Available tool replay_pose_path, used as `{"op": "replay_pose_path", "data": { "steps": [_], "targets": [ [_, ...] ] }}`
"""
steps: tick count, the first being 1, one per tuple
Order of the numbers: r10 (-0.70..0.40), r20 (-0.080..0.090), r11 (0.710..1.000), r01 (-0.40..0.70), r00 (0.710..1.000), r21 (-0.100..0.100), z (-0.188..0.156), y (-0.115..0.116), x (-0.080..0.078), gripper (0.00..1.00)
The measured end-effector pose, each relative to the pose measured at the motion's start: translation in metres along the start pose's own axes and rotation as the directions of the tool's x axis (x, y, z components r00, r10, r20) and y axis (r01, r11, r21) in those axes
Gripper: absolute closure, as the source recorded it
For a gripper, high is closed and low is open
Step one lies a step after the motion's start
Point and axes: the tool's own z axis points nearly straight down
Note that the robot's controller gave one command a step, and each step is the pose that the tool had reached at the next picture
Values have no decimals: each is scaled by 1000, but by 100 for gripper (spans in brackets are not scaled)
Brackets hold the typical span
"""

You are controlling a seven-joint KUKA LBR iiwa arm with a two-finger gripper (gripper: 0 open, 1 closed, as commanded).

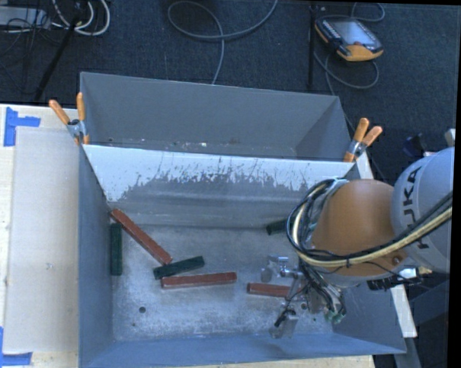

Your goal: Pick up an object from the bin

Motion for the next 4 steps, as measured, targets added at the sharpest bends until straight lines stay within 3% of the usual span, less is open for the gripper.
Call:
{"op": "replay_pose_path", "data": {
  "steps": [1, 2, 3, 4],
  "targets": [
    [-1, -2, 1000, 1, 1000, -1, 68, 4, -38, 0],
    [-1, 2, 1000, 1, 1000, 0, 65, 4, -39, 100],
    [-37, 9, 999, 37, 999, 0, 14, 15, -72, 100],
    [-24, 10, 1000, 24, 1000, 1, -22, -6, -118, 100]
  ]
}}
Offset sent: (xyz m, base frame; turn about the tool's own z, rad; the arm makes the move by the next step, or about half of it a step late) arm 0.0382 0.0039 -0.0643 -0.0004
